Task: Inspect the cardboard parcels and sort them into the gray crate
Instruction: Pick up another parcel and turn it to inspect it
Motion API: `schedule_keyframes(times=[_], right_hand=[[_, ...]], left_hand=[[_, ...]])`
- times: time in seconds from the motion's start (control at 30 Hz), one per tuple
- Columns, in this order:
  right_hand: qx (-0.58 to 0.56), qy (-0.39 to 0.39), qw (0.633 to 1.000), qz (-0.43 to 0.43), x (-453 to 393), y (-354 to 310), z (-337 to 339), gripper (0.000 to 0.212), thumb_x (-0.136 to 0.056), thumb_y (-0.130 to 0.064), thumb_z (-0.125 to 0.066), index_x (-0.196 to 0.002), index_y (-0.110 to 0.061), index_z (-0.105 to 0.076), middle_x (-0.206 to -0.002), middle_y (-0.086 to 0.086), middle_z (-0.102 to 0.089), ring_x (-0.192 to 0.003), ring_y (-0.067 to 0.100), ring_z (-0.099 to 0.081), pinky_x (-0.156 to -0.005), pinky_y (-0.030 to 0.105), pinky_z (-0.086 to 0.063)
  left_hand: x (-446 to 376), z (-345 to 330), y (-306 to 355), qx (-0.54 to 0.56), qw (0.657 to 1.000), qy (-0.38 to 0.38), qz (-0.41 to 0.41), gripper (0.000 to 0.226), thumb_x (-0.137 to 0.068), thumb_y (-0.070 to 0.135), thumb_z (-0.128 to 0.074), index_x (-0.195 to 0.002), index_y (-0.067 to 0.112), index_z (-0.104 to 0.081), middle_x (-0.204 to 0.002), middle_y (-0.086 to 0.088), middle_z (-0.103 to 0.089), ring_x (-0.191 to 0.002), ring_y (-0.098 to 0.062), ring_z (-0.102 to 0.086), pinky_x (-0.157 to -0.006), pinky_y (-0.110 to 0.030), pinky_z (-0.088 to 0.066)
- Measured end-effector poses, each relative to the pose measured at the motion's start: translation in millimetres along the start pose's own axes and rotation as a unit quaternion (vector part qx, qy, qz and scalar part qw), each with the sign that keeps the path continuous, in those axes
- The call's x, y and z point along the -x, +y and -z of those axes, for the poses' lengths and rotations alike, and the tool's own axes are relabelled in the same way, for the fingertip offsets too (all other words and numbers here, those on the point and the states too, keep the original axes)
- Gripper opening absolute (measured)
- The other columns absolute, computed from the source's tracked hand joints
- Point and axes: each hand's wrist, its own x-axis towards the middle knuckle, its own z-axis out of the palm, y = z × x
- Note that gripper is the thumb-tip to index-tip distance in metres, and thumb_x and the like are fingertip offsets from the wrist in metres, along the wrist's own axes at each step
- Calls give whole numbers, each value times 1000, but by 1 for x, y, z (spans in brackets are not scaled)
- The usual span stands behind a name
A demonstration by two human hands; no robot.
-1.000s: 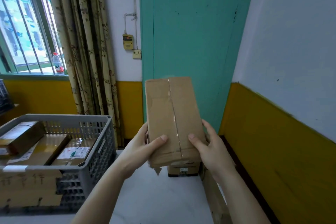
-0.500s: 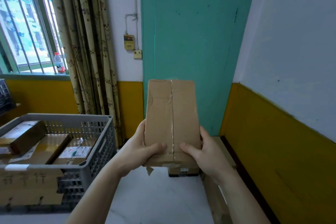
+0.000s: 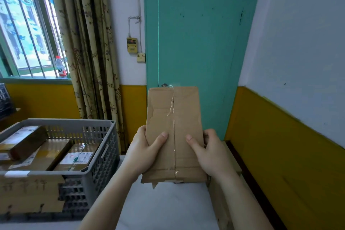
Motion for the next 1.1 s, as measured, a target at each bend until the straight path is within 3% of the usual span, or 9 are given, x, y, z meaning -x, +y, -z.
schedule_keyframes(times=[0.13,0.33,0.47,0.6,0.7,0.77,0.87,1.0,1.1], right_hand=[[-3,-12,1000,-10,1,2,3,33,-89,-50,-73,-106,-37,-47,-91,-30,-57,-80,-13,-56,-55,6,-43],[18,-31,999,22,2,-4,7,62,-93,-69,-53,-142,-32,-56,-126,-21,-64,-119,9,-60,-96,27,-52],[52,-23,998,27,5,-4,6,31,-94,-62,-58,-116,-42,-65,-90,-38,-57,-83,-15,-55,-63,2,-40],[22,-33,999,0,2,-7,11,23,-91,-66,-58,-90,-43,-59,-89,-30,-61,-86,-4,-59,-69,16,-47],[34,-2,999,-8,-1,-11,11,50,-87,-74,-57,-96,-25,-62,-91,-9,-68,-83,7,-63,-75,34,-56],[56,13,998,3,-1,-12,9,60,-87,-73,-57,-98,-14,-63,-91,1,-70,-82,15,-66,-78,42,-58],[74,4,997,5,2,-8,10,55,-88,-71,-57,-93,-16,-64,-88,-1,-70,-78,12,-65,-70,36,-56],[53,-38,998,8,3,-9,13,36,-90,-75,-50,-99,-41,-58,-90,-30,-60,-82,-9,-55,-68,15,-43],[54,-40,997,32,1,-12,13,43,-93,-75,-43,-117,-46,-63,-91,-37,-55,-88,-8,-52,-72,10,-39]], left_hand=[[0,1,-6,-6,1000,-17,-24,60,-86,58,-69,-138,41,-44,-130,9,-62,-114,-14,-65,-94,-40,-59],[-4,4,5,-32,999,-5,0,67,-75,73,-64,-123,30,-42,-110,14,-63,-87,-6,-69,-51,-13,-54],[-7,1,-1,-65,998,5,-1,51,-86,63,-67,-113,28,-42,-104,15,-62,-86,-5,-68,-50,-14,-52],[-8,4,-4,-29,999,-1,31,52,-83,58,-76,-112,31,-42,-107,13,-63,-90,-7,-68,-51,-13,-52],[-6,0,-1,-6,1000,-11,-3,62,-81,60,-77,-129,36,-45,-115,16,-66,-101,-6,-68,-69,-17,-56],[-7,-2,-4,-22,999,-6,-33,53,-86,61,-71,-131,40,-54,-122,13,-68,-114,-11,-65,-92,-36,-58],[-7,0,-8,-32,998,-20,-43,42,-91,56,-68,-129,42,-58,-125,9,-67,-121,-18,-61,-103,-50,-53],[-4,2,-4,-17,999,-20,-28,61,-84,64,-69,-134,36,-50,-120,14,-65,-106,-9,-67,-76,-23,-60],[-2,1,2,-29,999,8,-45,65,-77,72,-62,-127,33,-47,-108,18,-64,-91,0,-67,-55,-7,-51]])
